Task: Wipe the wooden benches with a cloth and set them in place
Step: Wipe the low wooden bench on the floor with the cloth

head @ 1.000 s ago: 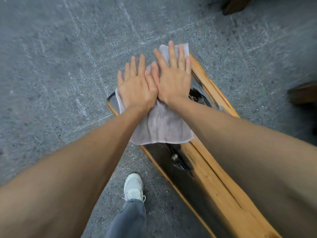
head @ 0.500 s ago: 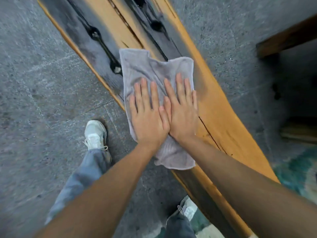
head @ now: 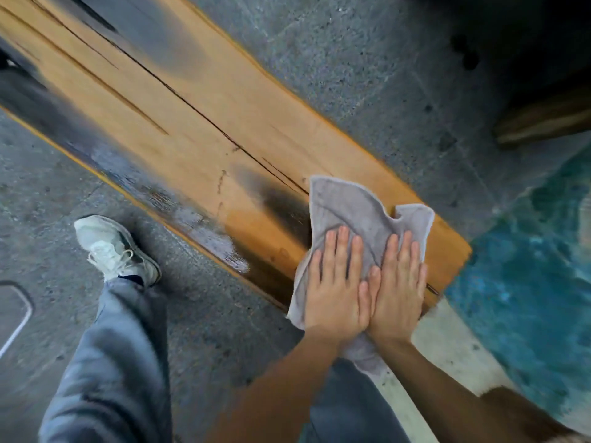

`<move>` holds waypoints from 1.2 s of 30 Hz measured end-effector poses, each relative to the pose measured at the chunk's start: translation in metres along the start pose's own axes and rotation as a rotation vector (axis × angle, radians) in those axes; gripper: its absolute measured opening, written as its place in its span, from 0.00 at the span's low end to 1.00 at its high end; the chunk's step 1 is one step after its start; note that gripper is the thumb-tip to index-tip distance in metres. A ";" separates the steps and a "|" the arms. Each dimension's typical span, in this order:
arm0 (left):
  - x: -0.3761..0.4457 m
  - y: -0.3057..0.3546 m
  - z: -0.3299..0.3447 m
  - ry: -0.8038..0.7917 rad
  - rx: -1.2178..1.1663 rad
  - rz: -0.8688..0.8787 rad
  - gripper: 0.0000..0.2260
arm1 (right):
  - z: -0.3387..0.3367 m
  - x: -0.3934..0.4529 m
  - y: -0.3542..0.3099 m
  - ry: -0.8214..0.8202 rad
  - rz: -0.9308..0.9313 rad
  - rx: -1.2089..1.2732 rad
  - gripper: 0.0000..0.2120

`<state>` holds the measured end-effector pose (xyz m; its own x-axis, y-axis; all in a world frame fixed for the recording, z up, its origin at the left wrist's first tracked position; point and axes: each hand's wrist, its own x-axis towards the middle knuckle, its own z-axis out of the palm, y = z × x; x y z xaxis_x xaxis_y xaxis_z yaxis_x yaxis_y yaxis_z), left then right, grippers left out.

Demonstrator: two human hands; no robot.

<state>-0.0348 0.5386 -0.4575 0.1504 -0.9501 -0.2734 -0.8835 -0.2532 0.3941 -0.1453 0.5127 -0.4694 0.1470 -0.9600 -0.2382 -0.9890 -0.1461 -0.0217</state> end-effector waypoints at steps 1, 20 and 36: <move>-0.003 0.011 0.002 -0.024 0.011 0.038 0.29 | 0.000 -0.007 0.012 0.002 0.040 0.013 0.28; 0.137 -0.029 -0.051 0.035 -0.004 0.405 0.25 | -0.015 0.097 -0.050 0.234 0.548 0.193 0.24; 0.189 -0.202 -0.138 0.180 0.180 0.249 0.25 | -0.033 0.183 -0.228 0.215 0.162 0.201 0.25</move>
<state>0.2331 0.3849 -0.4679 -0.0183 -0.9996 -0.0234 -0.9645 0.0115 0.2639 0.1073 0.3623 -0.4756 -0.0340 -0.9984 -0.0443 -0.9796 0.0421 -0.1965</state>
